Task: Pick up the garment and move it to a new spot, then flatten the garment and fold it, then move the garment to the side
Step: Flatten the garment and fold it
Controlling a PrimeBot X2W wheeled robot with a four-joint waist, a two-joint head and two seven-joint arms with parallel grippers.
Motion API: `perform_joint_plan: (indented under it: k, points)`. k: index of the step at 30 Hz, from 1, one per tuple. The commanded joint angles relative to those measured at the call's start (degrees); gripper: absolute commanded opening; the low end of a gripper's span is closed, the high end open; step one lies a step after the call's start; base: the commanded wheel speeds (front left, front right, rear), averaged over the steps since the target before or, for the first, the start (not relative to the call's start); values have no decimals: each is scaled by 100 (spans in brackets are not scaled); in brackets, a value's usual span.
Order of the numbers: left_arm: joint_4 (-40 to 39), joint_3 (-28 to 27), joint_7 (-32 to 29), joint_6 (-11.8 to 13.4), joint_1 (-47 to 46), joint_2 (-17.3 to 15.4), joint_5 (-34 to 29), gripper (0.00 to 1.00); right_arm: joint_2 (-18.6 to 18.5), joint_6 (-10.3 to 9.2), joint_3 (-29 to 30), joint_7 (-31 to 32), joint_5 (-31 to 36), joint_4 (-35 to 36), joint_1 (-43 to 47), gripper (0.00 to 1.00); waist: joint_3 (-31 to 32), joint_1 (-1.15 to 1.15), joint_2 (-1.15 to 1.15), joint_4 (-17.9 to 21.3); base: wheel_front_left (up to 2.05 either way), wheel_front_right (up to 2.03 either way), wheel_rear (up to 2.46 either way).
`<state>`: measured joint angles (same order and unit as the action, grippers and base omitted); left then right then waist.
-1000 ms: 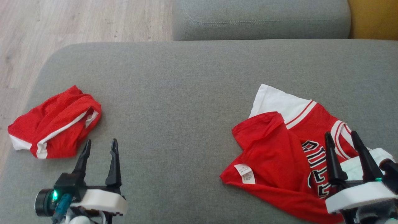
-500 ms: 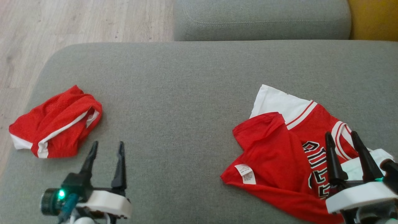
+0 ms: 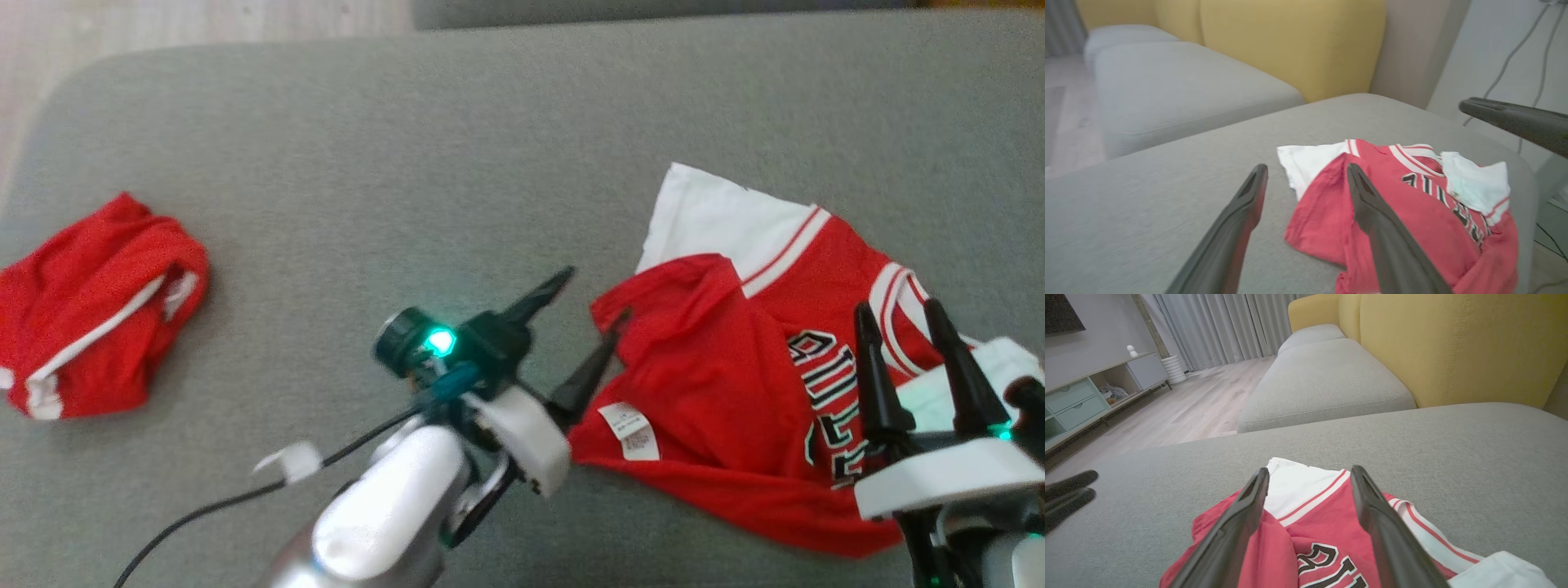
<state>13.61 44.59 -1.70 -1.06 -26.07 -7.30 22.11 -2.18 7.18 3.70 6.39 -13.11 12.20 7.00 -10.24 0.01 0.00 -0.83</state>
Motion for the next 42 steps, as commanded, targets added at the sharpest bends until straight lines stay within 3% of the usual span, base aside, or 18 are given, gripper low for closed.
perform_joint_plan:
  k: [1,7,14,15,16,22,27,37,42]
  points:
    - [8,-83,-12,-100,-320,58,-36,100,-70,31,-142,-26,2,212,-247,100,-248,-1,0,217,0,0,0]
    - [1086,486,-174,-474,-973,359,44,100,-70,31,-194,-99,-106,119,-386,100,-524,-1,0,574,0,0,0]
    - [1873,1037,-674,-622,-1275,432,672,100,-70,31,-179,-203,-259,-95,-439,100,-558,-1,0,753,0,0,0]
    - [1939,1099,-736,-629,-1306,435,788,27,-70,31,-184,-211,-271,-117,-446,100,-554,-1,0,764,0,0,0]
    - [1971,1128,-714,-633,-1344,437,893,0,-70,31,-186,-217,-278,-135,-452,100,-550,-1,0,772,0,0,0]
    - [2303,829,-100,-589,-1605,440,1259,0,-70,31,-133,-237,-324,-204,-465,100,-494,-1,0,750,0,0,0]
    - [2768,245,400,-296,-1826,319,1545,0,-70,31,-89,-200,-362,-218,-438,100,-393,-1,0,691,0,0,0]
    - [3258,-760,667,226,-1504,-636,2194,0,-70,31,50,-122,-382,-209,-298,100,-233,-1,0,574,0,0,0]
    - [3247,-1129,790,371,-1173,-1023,2476,0,-70,31,125,-94,-377,-220,-267,100,-166,-1,0,474,0,0,0]
